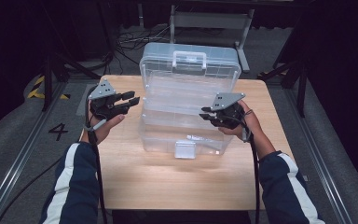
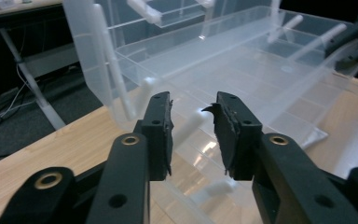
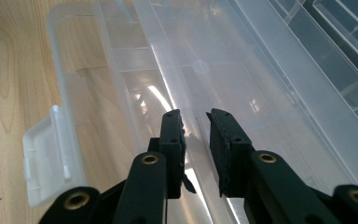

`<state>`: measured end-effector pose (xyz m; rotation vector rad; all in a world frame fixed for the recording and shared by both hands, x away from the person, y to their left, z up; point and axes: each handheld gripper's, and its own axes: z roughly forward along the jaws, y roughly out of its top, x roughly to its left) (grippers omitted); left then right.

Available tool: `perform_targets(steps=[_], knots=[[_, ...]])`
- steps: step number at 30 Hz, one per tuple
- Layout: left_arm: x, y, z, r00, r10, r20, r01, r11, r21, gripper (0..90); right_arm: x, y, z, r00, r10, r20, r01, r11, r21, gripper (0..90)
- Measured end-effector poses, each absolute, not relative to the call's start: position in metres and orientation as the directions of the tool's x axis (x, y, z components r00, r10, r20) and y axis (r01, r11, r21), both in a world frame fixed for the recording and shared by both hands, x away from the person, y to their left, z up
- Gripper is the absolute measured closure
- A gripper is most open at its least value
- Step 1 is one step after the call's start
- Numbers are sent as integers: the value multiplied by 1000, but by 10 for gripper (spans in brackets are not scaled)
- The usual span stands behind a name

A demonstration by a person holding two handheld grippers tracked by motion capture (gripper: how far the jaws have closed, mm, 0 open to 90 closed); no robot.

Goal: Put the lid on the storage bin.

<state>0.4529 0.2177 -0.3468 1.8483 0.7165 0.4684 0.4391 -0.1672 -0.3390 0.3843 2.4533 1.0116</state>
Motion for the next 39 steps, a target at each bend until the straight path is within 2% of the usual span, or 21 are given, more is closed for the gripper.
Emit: perform_targets(steps=[8, 12, 24, 39], knots=[[471, 212, -341, 735, 678, -1, 251, -271, 929, 854, 438, -167, -340, -857, 414, -307, 79, 693, 716, 758], [483, 203, -338, 730, 683, 24, 256, -306, 917, 888, 437, -167, -340, -857, 413, -308, 78, 694, 716, 757], [511, 183, -334, 714, 700, 27, 280, -321, 905, 894, 435, -167, -341, -857, 412, -309, 78, 697, 712, 757], [513, 188, -333, 709, 705, 19, 287, -314, 905, 894, 427, -168, -345, -852, 417, -318, 86, 709, 700, 748]])
